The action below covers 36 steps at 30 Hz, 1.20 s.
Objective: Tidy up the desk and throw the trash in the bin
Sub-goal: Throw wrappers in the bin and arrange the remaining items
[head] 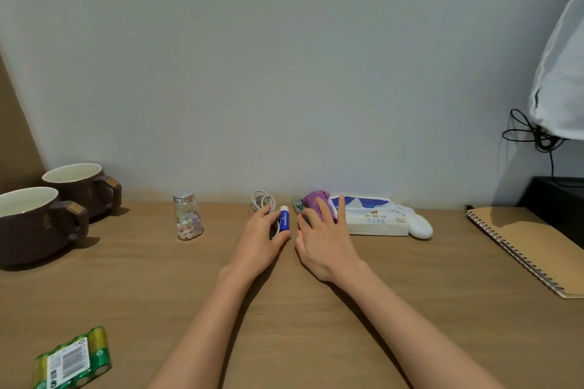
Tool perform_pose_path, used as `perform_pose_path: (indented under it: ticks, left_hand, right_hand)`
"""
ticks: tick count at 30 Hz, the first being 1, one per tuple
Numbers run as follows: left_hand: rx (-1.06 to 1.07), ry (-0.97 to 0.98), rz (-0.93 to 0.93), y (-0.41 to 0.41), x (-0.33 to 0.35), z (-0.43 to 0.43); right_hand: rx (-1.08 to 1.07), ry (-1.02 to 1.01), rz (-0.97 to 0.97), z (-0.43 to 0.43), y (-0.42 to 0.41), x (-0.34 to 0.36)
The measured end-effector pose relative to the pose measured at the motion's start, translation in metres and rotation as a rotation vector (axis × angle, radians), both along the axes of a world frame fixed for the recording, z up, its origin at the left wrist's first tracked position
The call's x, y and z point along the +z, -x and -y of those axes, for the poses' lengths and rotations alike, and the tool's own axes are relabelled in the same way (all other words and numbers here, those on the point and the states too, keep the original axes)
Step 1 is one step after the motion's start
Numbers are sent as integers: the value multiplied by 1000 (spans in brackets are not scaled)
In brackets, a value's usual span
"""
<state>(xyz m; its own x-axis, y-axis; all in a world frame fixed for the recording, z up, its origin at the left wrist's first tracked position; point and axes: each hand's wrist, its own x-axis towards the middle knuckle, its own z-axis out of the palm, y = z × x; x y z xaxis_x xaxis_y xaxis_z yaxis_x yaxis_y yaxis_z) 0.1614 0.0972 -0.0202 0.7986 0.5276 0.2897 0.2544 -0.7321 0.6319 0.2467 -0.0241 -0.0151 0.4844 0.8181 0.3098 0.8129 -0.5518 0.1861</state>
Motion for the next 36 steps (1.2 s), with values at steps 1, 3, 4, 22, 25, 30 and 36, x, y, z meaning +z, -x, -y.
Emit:
perform_pose_path:
  ticks: [1, 3, 4, 22, 25, 30, 36]
  left_hand:
    - [-4, -1, -2, -1, 0, 2]
    - [-7, -4, -4, -3, 0, 5]
    - [-10, -3, 0, -4, 0, 6]
    - [-56, -5, -12, -25, 0, 19]
    - [-52, -33, -22, -24, -1, 19]
    - [-7, -118, -32, -14, 5, 18]
    - [-39, -103, 10, 19, 23, 22]
  right_hand:
    - [5, -17, -30, 3, 0, 1]
    - [17, -100, -101, 13, 0, 8]
    - [23, -165, -140, 20, -3, 12]
    - [-395, -654, -629, 125, -114, -15]
    - [-402, -610, -621, 124, -117, -17]
    - [-383, -615, -598, 129, -107, -12]
    - [-199, -766, -445, 125, -60, 18]
